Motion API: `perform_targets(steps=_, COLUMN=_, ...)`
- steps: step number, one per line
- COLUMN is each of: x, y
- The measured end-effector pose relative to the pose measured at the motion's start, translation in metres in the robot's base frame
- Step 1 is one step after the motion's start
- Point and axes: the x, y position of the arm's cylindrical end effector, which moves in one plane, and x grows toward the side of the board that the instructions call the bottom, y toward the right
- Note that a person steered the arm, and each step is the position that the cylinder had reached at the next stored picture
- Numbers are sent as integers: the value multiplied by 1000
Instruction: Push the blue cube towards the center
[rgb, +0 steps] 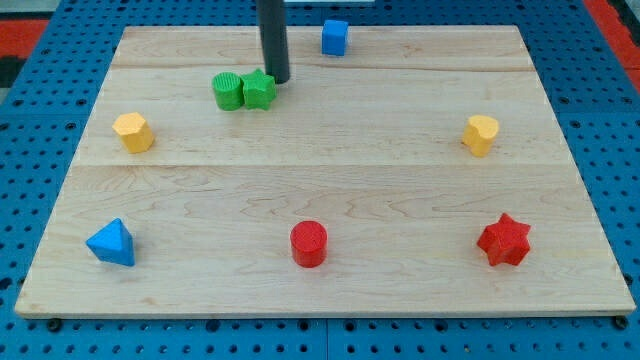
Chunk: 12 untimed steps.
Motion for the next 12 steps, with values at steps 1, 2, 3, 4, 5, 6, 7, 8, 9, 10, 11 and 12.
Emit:
perform_targets(steps=1, x=-36, y=-36)
perform_targets(steps=2, x=-98, y=-35)
perform_targets(steps=3, x=-103, y=-5)
perform_targets(steps=4, x=-99, y=86)
perform_targets(steps=5, x=-78, y=138)
perform_targets(steps=6, x=-46, y=144)
perform_targets(steps=7, x=-20, y=149)
perform_targets(steps=8, x=11, y=137)
perform_targets(steps=9, x=19, y=121)
perform_targets(steps=10, x=7, y=135)
perform_targets(steps=11, x=10, y=100)
perform_targets(steps=12, x=41, y=109)
